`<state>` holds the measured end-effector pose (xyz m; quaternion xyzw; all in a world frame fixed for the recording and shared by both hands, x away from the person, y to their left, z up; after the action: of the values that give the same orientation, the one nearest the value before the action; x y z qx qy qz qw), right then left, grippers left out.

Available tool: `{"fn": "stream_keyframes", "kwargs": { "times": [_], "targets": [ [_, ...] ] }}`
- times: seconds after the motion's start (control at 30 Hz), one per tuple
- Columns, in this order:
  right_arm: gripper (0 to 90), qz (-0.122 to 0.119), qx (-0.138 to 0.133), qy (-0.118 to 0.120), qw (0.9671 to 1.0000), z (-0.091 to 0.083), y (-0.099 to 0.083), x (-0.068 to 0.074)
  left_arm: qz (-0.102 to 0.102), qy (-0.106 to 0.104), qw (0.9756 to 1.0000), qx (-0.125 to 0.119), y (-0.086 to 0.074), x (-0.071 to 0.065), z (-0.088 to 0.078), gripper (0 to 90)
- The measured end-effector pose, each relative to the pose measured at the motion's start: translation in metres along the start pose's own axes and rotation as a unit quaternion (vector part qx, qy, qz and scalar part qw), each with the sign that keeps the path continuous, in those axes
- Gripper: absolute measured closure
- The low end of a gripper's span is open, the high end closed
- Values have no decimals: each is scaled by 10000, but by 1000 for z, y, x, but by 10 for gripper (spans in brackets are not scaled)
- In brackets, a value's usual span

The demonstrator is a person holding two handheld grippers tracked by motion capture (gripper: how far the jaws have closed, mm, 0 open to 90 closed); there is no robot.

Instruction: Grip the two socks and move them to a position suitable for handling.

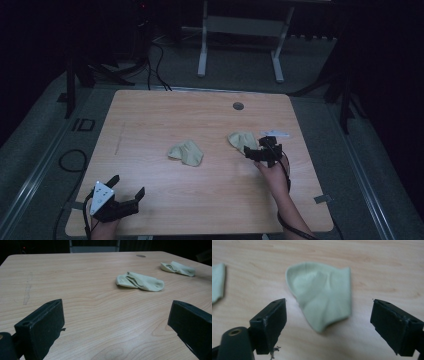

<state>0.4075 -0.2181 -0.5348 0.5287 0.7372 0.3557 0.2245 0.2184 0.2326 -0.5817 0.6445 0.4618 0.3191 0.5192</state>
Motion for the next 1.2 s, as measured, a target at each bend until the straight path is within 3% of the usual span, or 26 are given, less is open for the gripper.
{"fn": "stream_keyframes", "kwargs": {
  "times": [0.2,0.3,0.5,0.77,0.87,0.97,1.1,1.2],
  "targets": [
    [201,75,44,60,9999,17,18,10,37,-31,10000,10,0,-1,0,6],
    [253,126,139,37,9998,35,28,16,37,-65,10000,-7,1,-1,-1,6],
    [293,201,389,-174,9989,60,31,18,35,-104,9999,3,0,-1,-1,6],
    [343,186,662,-339,9971,77,27,16,23,-136,9999,-1,0,-2,-3,6],
    [437,-119,718,-523,9960,79,23,19,34,-134,9999,0,0,-2,-3,6],
    [481,-137,718,-483,9962,78,22,20,33,-132,9999,42,0,-2,-3,6],
    [679,-276,767,-477,9955,78,24,26,73,-88,9999,67,-1,-2,-2,6],
    [746,-336,782,-463,9953,78,25,28,64,-98,9999,47,0,-2,-3,6]
  ]
}}
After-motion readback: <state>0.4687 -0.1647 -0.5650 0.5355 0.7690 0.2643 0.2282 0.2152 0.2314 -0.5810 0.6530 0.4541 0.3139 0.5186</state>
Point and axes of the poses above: each handheld gripper's, and its own axes: z roughly forward along the jaws, y roughly out of its top, x roughly to its left, the point moved 2 cm from there along z, roughly forward along the jaws, and after that the axes turned 2 degrees about -x, right-handed, at the moved point
